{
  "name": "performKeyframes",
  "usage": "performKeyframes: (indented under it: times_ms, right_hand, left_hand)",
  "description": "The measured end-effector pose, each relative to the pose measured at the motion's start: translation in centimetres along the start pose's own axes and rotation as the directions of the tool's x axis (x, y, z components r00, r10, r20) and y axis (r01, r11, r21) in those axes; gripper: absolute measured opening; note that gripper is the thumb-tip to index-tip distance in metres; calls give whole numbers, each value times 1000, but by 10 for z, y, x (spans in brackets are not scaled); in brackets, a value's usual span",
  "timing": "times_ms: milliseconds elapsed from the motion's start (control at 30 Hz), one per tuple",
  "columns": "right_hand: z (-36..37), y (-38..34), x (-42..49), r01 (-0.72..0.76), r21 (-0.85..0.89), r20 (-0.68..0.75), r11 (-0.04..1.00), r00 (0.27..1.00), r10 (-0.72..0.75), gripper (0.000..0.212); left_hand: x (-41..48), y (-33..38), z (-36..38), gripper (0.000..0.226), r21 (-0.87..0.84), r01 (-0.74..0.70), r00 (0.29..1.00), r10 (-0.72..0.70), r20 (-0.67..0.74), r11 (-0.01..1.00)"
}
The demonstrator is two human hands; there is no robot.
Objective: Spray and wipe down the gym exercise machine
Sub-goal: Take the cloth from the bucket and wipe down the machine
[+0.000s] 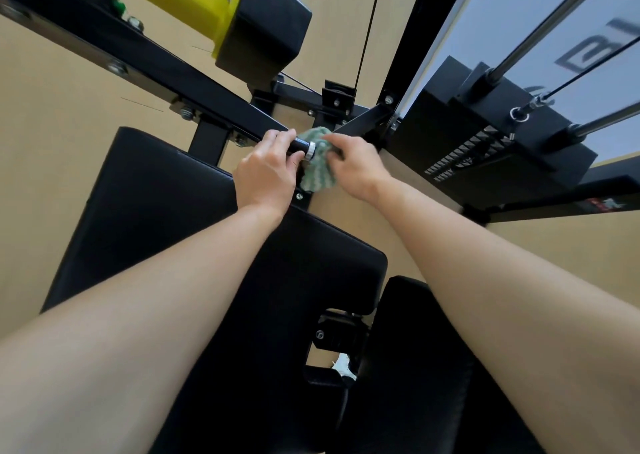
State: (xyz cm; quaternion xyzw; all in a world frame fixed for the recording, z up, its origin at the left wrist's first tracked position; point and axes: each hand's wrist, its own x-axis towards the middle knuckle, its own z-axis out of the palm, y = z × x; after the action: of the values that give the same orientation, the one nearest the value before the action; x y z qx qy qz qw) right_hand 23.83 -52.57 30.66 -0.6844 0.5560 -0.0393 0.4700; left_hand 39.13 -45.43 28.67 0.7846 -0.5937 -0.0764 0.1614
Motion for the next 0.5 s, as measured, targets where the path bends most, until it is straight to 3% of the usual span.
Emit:
performKeyframes:
  times_ms: [167, 400, 500]
  right_hand:
    - [-1, -6, 2, 50, -58, 78, 997, 996, -46, 34]
    - [-39, 57, -10, -190, -199, 89, 961, 973, 211, 27]
    - [-46, 58, -12, -223, -257, 82, 940, 964, 251, 22]
  left_hand:
    - [0, 0, -2, 36, 0, -2, 1000, 2, 2, 1000]
    - [-1, -1, -5, 38, -7, -31, 1000, 31, 6, 1000]
    - [-1, -1, -5, 39, -11, -31, 1000, 31, 4, 999]
